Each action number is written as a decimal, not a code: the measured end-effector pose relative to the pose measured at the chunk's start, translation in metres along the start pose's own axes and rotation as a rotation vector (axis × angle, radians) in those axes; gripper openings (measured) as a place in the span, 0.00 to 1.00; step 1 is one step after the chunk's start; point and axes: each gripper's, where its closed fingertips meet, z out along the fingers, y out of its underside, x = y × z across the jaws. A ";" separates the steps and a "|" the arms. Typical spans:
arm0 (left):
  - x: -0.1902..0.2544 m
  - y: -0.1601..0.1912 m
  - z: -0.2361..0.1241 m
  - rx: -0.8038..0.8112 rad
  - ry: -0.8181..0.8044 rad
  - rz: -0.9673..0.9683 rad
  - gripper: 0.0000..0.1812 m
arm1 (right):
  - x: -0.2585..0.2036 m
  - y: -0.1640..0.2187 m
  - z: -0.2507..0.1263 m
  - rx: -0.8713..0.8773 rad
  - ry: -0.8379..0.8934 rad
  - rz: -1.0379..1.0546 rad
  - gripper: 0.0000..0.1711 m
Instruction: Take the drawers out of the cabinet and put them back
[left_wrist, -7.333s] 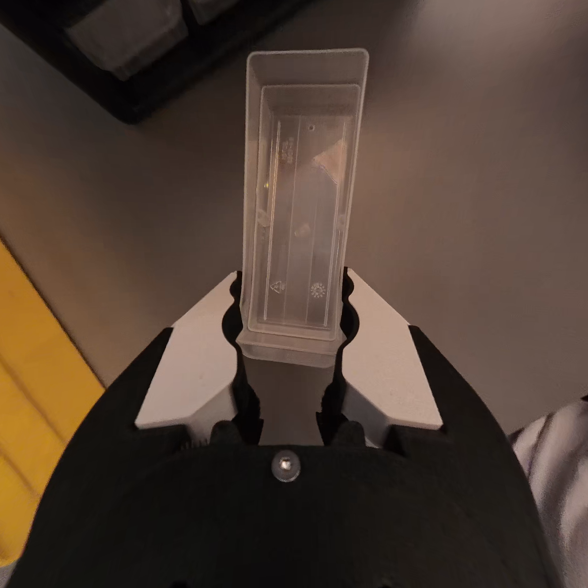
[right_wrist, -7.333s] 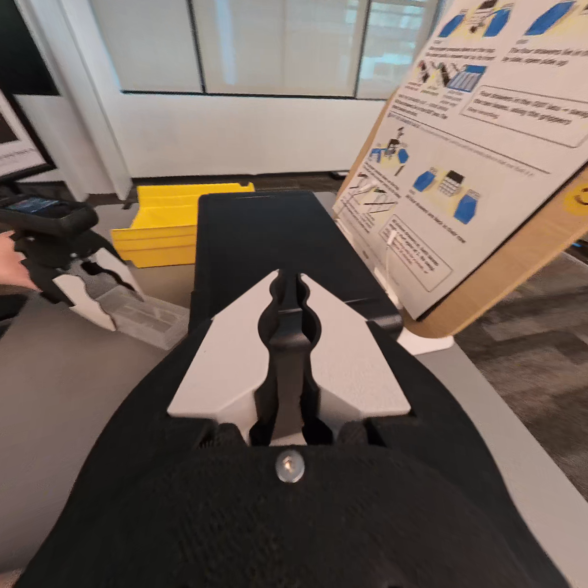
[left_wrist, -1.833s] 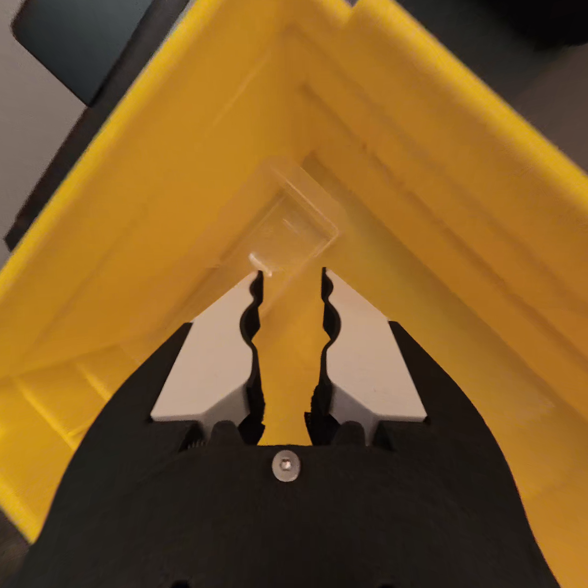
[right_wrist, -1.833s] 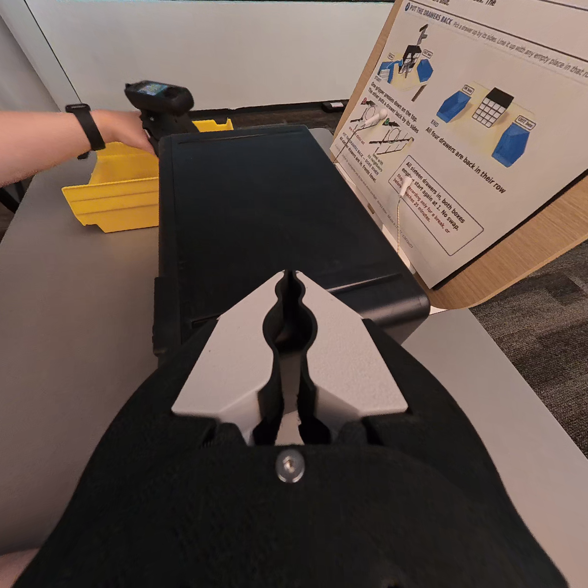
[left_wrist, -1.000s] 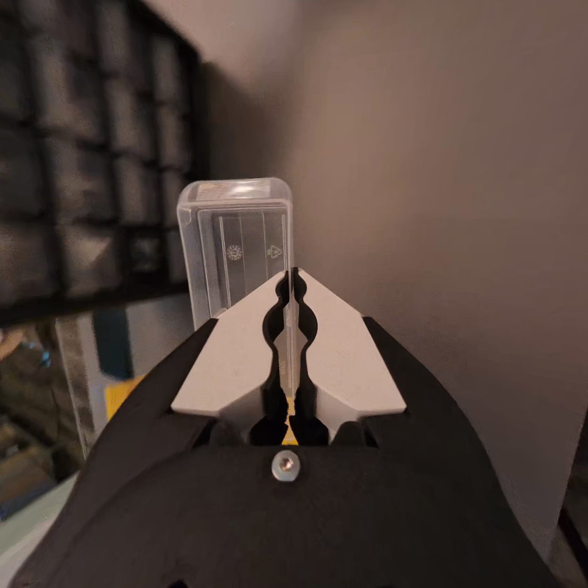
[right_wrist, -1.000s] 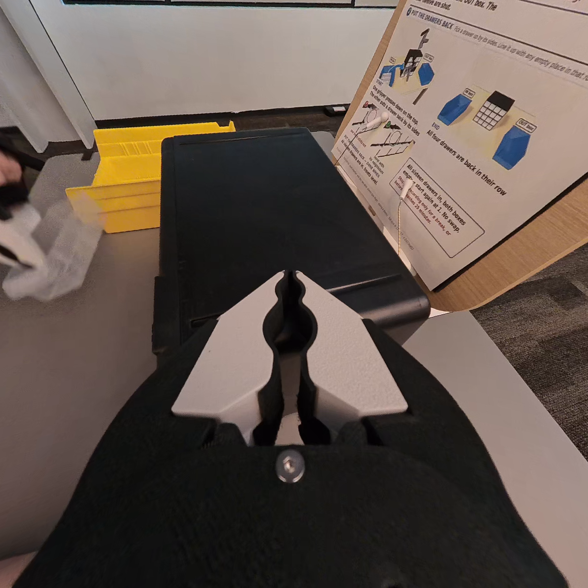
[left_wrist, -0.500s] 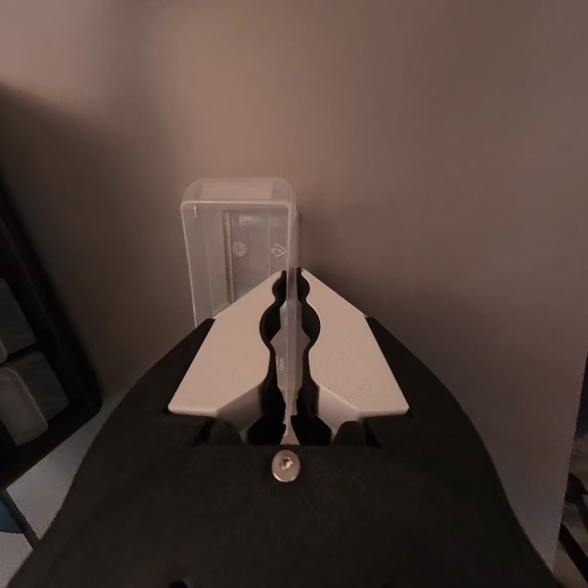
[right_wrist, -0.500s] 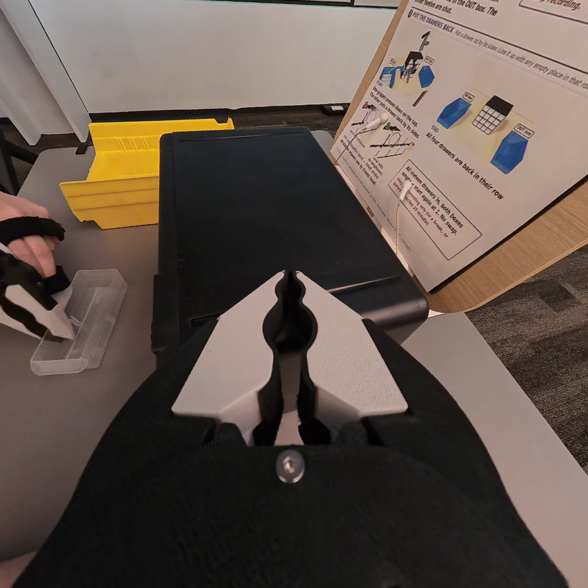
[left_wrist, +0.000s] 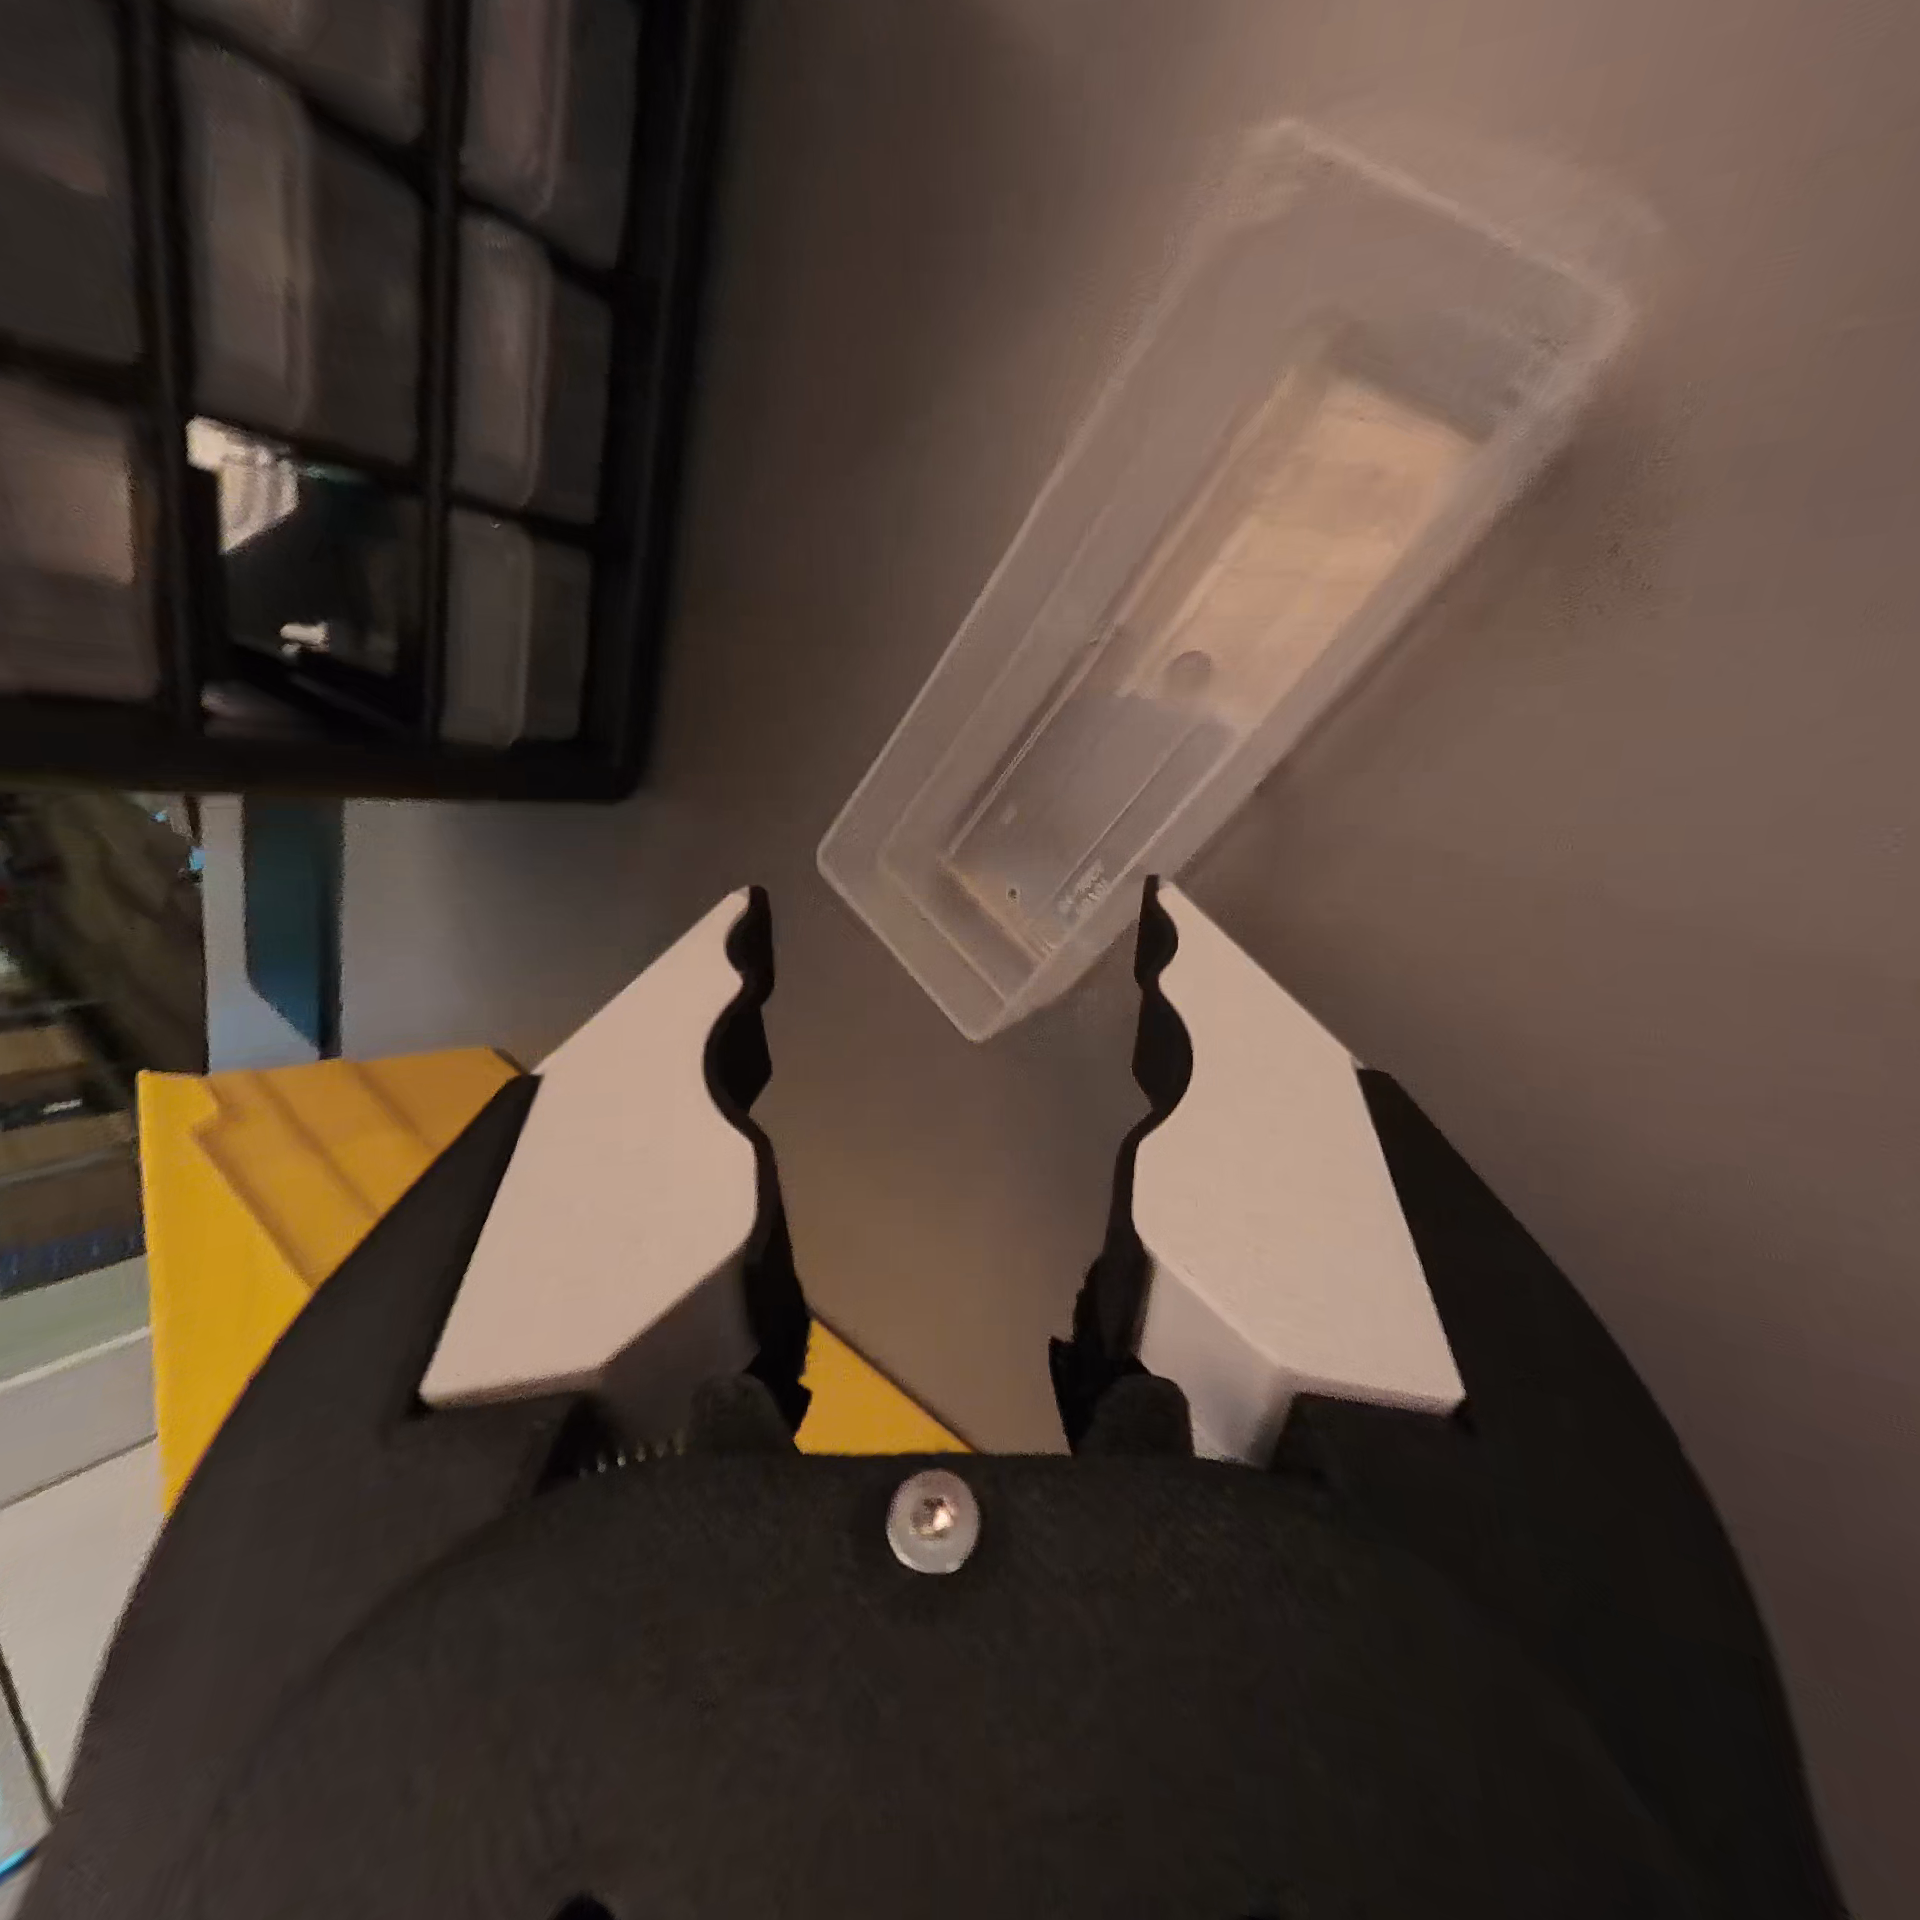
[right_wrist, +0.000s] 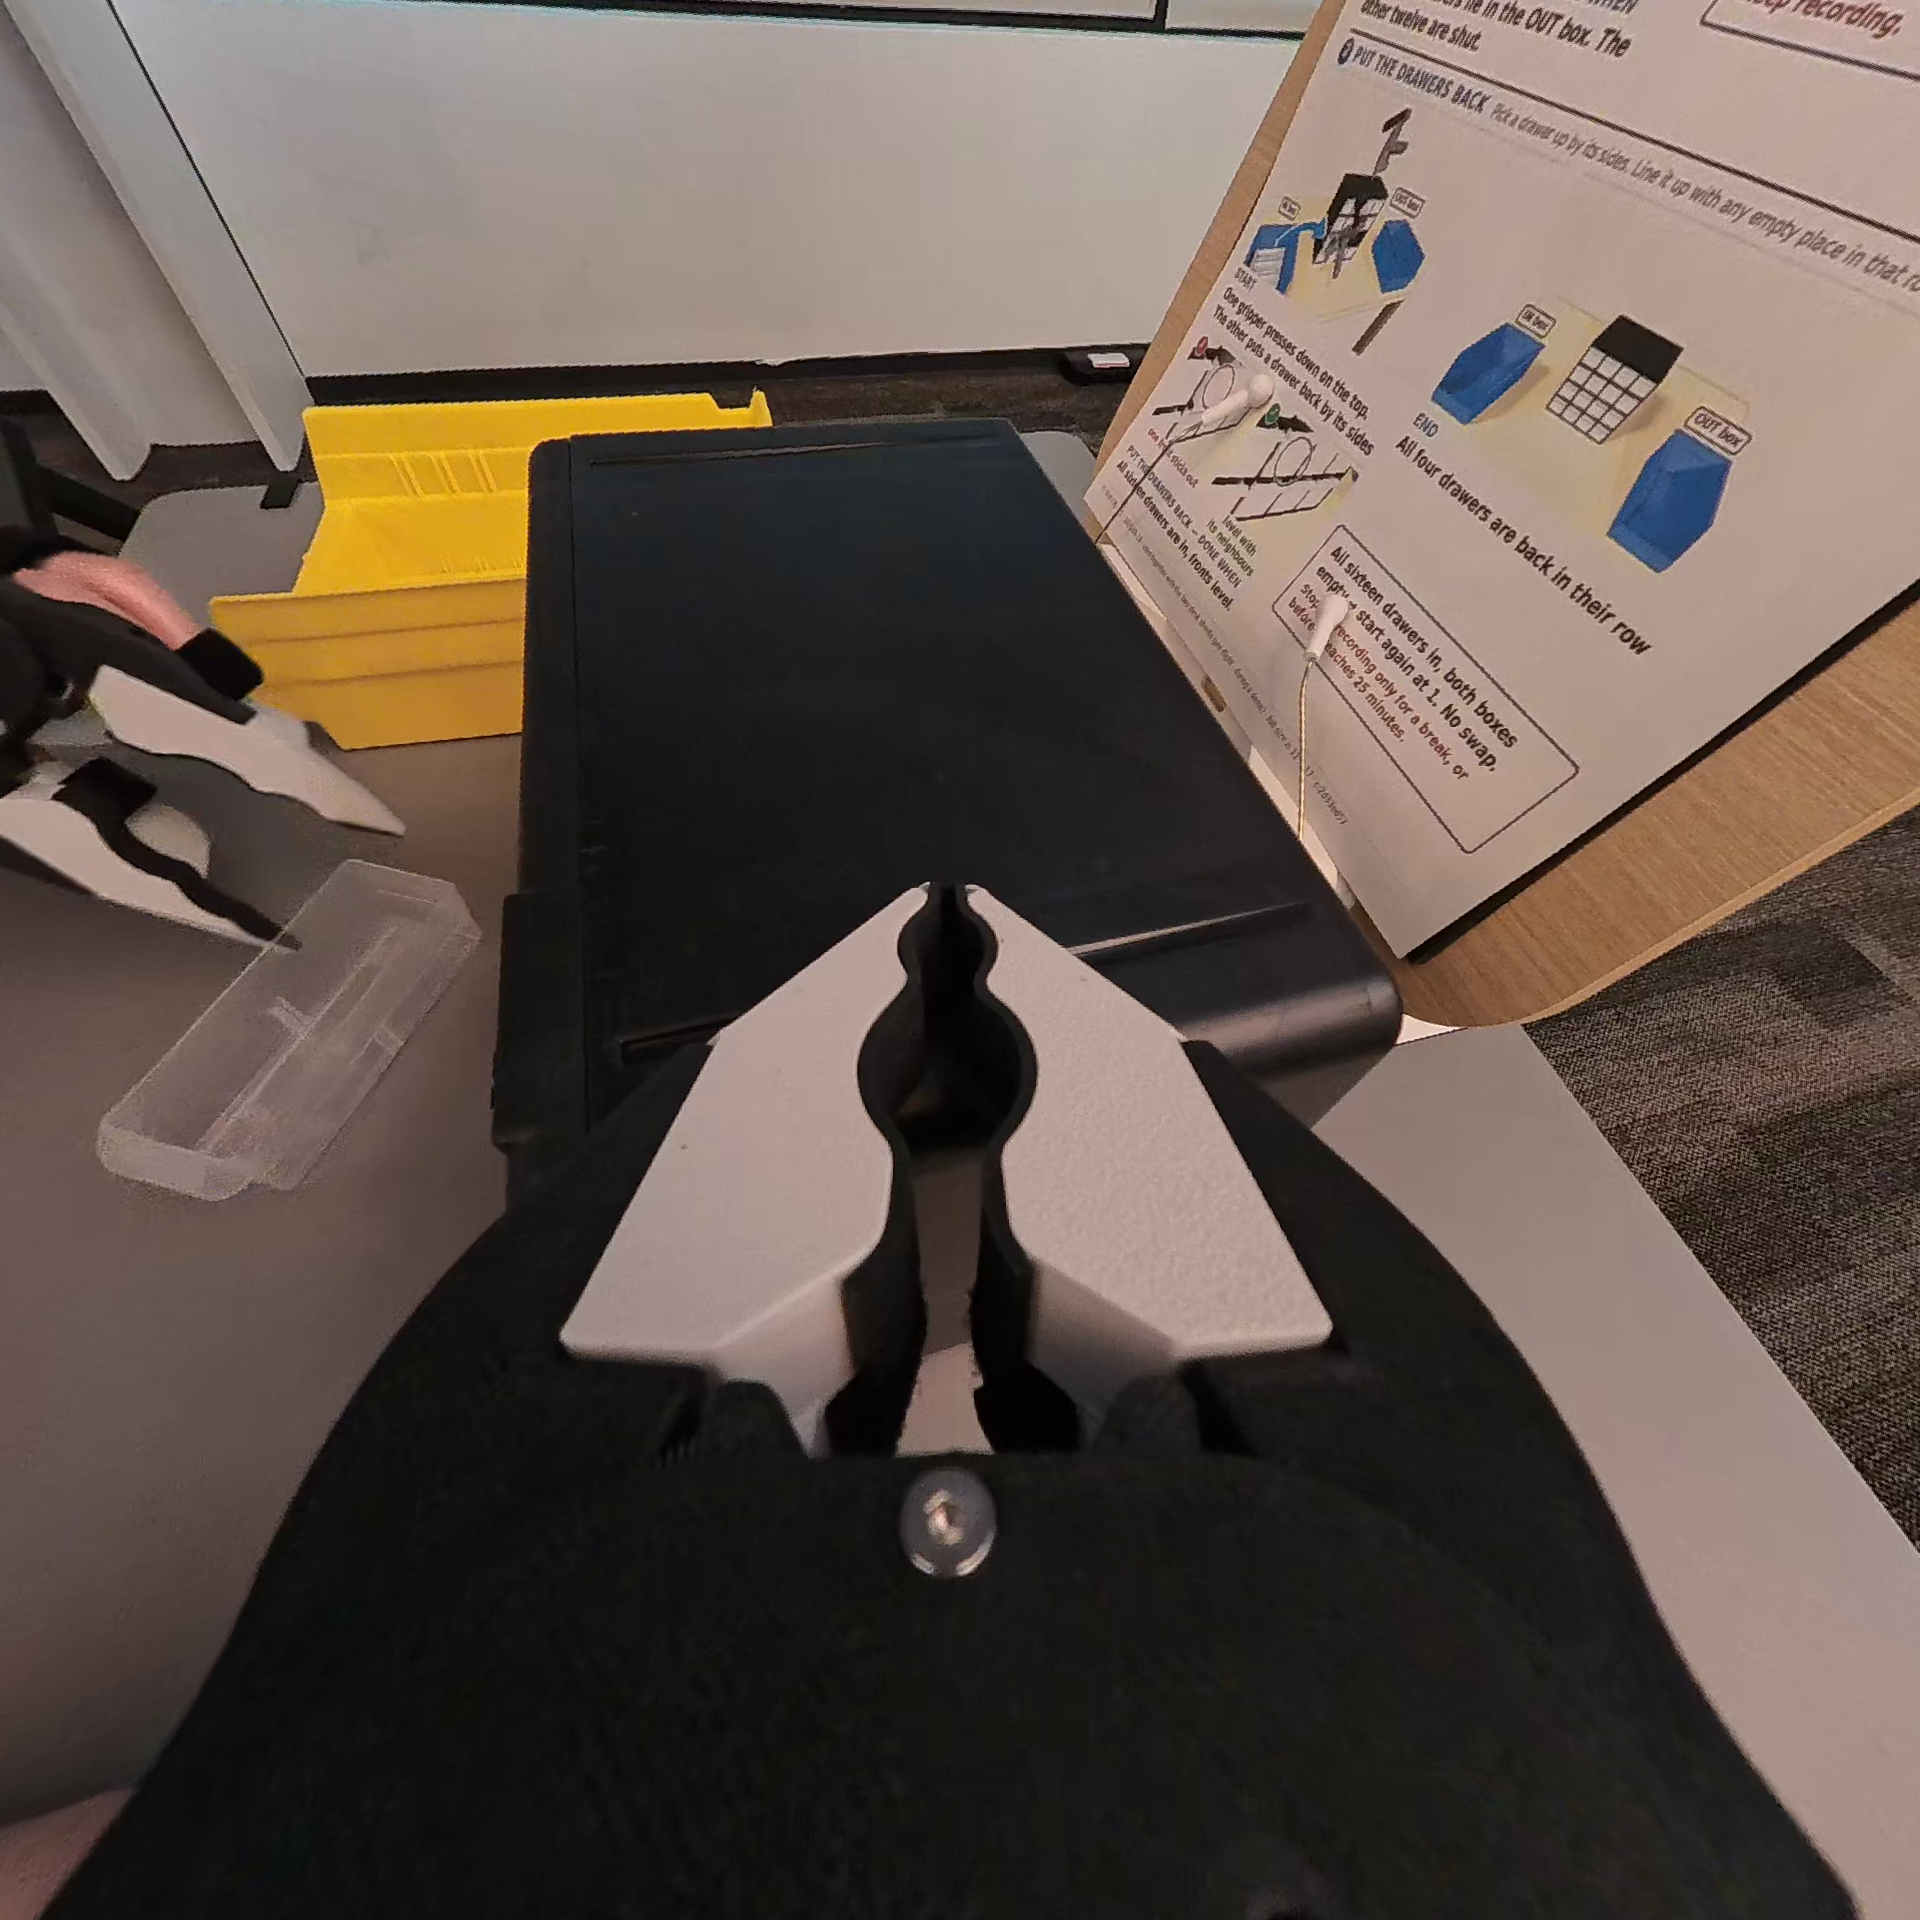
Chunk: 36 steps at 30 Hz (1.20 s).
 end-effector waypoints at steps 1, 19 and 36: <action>-0.007 0.002 0.002 0.004 -0.017 -0.018 0.38 | 0.000 0.000 0.000 0.001 0.001 0.000 0.00; 0.011 -0.048 -0.011 0.059 0.275 -1.080 0.43 | 0.000 0.000 0.000 0.002 -0.003 0.000 0.00; 0.042 0.009 0.023 -0.473 0.231 -0.960 0.35 | -0.001 0.000 0.000 -0.015 0.000 -0.026 0.00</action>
